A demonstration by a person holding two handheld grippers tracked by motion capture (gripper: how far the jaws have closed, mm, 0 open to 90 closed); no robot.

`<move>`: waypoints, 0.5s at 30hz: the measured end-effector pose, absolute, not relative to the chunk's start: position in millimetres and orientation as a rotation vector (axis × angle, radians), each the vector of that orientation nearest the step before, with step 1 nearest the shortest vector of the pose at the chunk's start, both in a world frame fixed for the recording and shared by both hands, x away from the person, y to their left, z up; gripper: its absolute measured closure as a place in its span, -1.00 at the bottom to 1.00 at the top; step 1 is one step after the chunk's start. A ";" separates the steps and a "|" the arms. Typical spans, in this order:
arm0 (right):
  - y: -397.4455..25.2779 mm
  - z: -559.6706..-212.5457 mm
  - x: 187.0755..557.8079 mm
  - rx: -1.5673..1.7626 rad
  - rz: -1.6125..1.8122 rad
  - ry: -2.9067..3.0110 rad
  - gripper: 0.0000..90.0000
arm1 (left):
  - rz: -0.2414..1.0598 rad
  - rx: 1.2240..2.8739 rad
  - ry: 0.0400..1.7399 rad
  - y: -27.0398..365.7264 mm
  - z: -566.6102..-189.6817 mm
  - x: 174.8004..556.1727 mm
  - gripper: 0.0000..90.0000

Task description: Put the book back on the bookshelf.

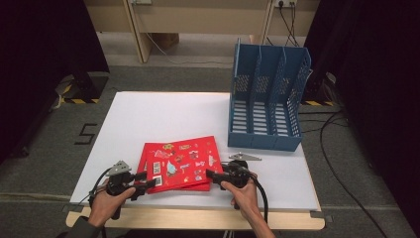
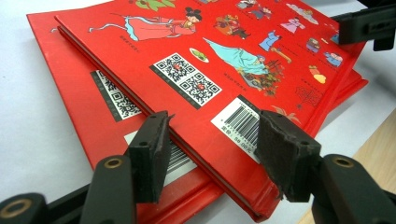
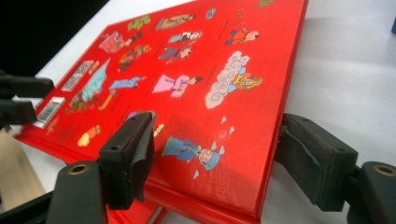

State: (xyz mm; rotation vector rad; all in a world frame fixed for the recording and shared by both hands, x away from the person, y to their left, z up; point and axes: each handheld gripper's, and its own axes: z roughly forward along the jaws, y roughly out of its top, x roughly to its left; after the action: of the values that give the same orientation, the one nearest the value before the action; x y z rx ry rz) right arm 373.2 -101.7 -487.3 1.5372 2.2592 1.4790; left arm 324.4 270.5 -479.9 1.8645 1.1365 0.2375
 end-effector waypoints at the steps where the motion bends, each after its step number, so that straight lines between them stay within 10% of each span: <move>1: -103.2 -486.4 373.8 1.576 1.514 2.242 -0.37 | 0.231 1.858 1.144 270.4 -480.4 324.3 -0.02; 15: -112.1 -455.9 374.1 1.564 1.782 2.017 -0.02 | 0.164 1.796 1.165 265.0 -482.8 322.9 -0.02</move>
State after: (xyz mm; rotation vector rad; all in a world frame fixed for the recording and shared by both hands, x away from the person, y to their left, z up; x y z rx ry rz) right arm 374.1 -112.1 -455.9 1.5637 2.0172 1.7819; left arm 322.9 265.0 -482.8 1.7961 1.1655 0.1640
